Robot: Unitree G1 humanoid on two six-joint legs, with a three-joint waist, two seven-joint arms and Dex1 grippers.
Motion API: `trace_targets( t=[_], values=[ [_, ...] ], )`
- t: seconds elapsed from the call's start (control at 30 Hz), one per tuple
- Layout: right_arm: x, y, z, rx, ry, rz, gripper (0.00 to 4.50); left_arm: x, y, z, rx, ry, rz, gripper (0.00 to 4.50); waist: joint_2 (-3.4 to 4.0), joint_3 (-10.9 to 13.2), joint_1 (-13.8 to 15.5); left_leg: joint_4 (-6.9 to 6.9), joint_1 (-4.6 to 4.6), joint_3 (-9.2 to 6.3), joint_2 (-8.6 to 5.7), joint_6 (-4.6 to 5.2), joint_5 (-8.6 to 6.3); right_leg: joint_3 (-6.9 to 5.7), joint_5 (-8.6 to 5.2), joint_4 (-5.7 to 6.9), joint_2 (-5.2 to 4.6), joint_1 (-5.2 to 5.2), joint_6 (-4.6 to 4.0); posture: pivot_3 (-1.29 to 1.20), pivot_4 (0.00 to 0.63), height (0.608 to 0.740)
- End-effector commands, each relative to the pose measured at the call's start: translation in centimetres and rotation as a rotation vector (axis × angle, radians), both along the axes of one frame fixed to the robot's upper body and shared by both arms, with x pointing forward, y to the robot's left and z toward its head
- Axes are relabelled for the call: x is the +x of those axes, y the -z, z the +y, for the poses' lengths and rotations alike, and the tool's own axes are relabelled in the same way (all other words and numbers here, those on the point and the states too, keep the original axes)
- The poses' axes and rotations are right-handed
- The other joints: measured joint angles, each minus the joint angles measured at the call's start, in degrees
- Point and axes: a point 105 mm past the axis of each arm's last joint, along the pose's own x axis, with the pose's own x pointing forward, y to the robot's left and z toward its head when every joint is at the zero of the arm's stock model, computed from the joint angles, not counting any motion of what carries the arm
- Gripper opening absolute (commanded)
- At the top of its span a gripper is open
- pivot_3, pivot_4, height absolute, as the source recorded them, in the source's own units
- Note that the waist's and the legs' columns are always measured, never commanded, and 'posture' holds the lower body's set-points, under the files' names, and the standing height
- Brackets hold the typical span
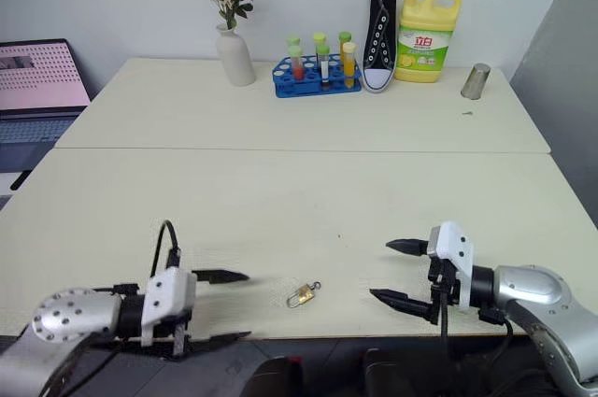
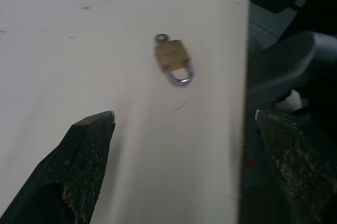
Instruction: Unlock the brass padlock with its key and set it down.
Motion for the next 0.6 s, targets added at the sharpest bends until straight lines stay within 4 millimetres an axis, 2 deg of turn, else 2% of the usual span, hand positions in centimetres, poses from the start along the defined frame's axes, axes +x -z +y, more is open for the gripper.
trace_targets(
  t=[0.03, 0.1, 0.2, 0.4, 0.6],
  values=[
    [-0.4, -0.8, 0.9, 0.013, -0.002, -0.060, 4.49, 1.0, 0.1, -0.6, 0.026, -0.075, -0.060, 4.50, 0.00, 0.0, 0.0, 0.02, 0.00, -0.03, 0.01, 0.00, 0.00, -0.03, 0.00, 0.02, 0.01, 0.00, 0.00, 0.00, 0.150, 0.740],
    [-0.4, -0.6, 0.9, 0.018, 0.014, -0.057, 4.49, 1.2, 0.1, -1.4, -0.009, -0.088, -0.059, 4.50, -0.02, 0.0, 0.1, 0.04, 0.03, -0.06, 0.01, 0.00, 0.00, -0.04, 0.01, 0.06, 0.02, 0.01, 0.01, 0.00, 0.150, 0.740],
    [-0.5, -0.2, 1.0, 0.011, 0.035, -0.056, 4.49, 2.8, 0.7, -2.5, -0.027, -0.161, -0.091, 4.50, -0.02, 0.0, 0.2, 0.06, 0.04, -0.05, -0.01, 0.00, 0.00, -0.04, 0.01, 0.05, 0.02, 0.03, 0.02, 0.00, 0.150, 0.740],
    [-1.0, -0.6, 1.3, 0.001, 0.025, -0.047, 4.49, 2.4, 1.5, -4.4, -0.074, -0.140, -0.015, 4.50, -0.07, 0.0, -0.1, 0.02, 0.02, -0.02, 0.01, 0.00, 0.00, 0.01, 0.02, 0.04, 0.05, 0.01, 0.03, 0.00, 0.150, 0.740],
    [-0.8, -1.0, 1.6, -0.005, 0.030, -0.052, 4.49, 3.2, 2.5, -5.3, -0.074, -0.163, -0.002, 4.50, -0.09, -0.1, 0.0, 0.06, 0.02, -0.06, -0.02, 0.00, 0.00, -0.02, 0.02, 0.06, 0.06, 0.03, 0.03, 0.00, 0.150, 0.740]
  ],
)
